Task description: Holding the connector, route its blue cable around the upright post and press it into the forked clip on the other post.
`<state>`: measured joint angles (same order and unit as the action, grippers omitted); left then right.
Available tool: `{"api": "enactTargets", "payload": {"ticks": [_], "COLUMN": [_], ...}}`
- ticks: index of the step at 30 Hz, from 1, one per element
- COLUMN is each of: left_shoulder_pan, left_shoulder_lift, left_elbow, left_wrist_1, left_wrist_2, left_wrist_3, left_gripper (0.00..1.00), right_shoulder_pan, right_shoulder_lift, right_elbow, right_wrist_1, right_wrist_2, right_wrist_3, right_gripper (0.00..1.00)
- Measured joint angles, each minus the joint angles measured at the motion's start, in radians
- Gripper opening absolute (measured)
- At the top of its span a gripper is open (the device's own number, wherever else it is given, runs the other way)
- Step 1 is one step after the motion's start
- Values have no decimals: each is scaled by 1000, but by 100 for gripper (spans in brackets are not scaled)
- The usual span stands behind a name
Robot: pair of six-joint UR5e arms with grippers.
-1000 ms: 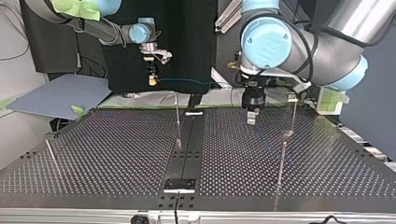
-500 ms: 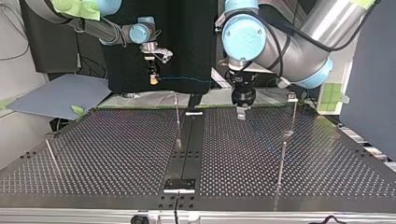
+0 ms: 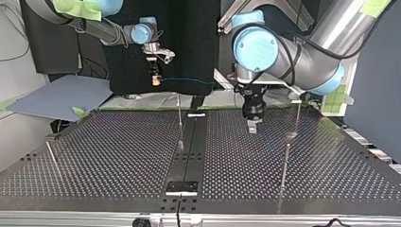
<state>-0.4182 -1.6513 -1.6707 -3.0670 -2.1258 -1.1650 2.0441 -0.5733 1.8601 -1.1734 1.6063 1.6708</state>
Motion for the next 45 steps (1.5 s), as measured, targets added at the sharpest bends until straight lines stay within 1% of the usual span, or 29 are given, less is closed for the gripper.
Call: {"api": "enactTargets", "payload": {"ticks": [2,5,11,13,18,21,26,28,31,39,42,45], "left_shoulder_pan": [3,8,18,19,13,9,3,-1,-6,-21,-23,-23], "left_shoulder_lift": [-1,-8,-31,-38,-42,-42,-43,-43,-43,-43,-43,-43], "left_elbow": [0,0,0,0,0,-1,-1,-2,-5,-38,-41,-42], "left_wrist_1": [18,46,96,112,160,186,228,232,221,203,209,224], "left_wrist_2": [18,32,33,24,-17,-39,-60,-71,-93,-154,-159,-144], "left_wrist_3": [1,3,8,12,39,41,40,39,39,43,51,59], "left_gripper": [100,100,100,100,100,100,100,100,100,100,100,100], "right_shoulder_pan": [0,0,0,0,-2,-3,-4,-4,-5,-6,-6,-6], "right_shoulder_lift": [0,0,0,0,0,0,0,-1,-1,0,0,0], "right_elbow": [0,0,0,0,0,0,0,0,0,0,0,0], "right_wrist_1": [1,1,1,1,1,1,2,2,3,3,3,3], "right_wrist_2": [0,0,-1,-1,-2,-2,-4,-4,-5,-5,-5,-5], "right_wrist_3": [0,0,0,0,0,0,-1,-1,-1,0,0,0], "right_gripper": [0,0,0,0,0,0,0,0,0,0,0,0]}}
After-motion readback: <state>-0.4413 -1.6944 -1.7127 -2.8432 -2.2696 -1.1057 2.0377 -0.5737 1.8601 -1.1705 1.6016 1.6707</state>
